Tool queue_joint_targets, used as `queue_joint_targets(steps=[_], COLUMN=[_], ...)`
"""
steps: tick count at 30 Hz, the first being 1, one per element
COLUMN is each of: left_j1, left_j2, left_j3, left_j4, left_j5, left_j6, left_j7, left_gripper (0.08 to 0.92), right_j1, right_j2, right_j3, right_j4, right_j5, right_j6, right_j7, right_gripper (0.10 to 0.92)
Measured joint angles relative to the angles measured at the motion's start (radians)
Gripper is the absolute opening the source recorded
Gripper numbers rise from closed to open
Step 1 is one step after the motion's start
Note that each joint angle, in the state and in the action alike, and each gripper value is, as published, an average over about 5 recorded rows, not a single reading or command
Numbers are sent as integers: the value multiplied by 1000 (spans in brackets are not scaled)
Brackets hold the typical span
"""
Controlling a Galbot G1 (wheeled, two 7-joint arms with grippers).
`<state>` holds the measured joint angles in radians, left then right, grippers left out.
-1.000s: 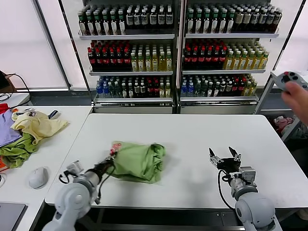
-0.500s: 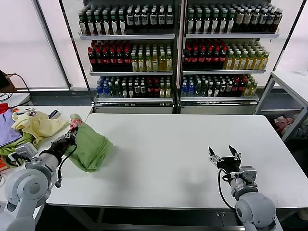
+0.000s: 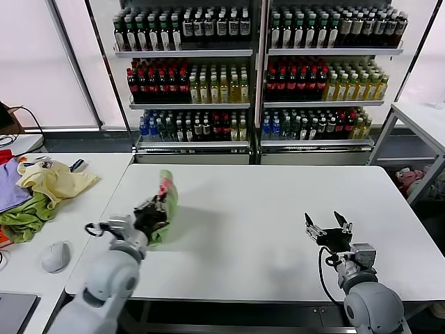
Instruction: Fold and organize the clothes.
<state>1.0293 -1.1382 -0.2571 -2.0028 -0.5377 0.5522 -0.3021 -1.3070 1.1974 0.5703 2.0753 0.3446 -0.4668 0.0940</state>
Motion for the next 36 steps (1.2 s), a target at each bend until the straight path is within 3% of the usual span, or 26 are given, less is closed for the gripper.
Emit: queue_joint_targets(steps=[10,13,23,30,36], left_j1=[-114,-147,-182,-138,-62], left_j2=[-146,-188,-254,-252,-209], left_j3=[249,301,374,352,265], left_j4=[159,215,273,203,113], left_j5=[211,255,274,198,159], left_j6=[-3,-4,-54,-104,-140], left_j7=[18,20,33,39,24], left_gripper=[152,189,471,670,808], right_j1=[3,6,26,56,117], right_j2=[1,2,8,29,74], right_j3=[1,-1,-18,-65,-160], right_j4=[5,5,1,-23,-84], right_j5=[4,4,3,-9,-14], right_j6=[4,3,2,1,-4], right_j7=[-2,-2,-2,14,45], right_gripper=[823,823,823,823,823])
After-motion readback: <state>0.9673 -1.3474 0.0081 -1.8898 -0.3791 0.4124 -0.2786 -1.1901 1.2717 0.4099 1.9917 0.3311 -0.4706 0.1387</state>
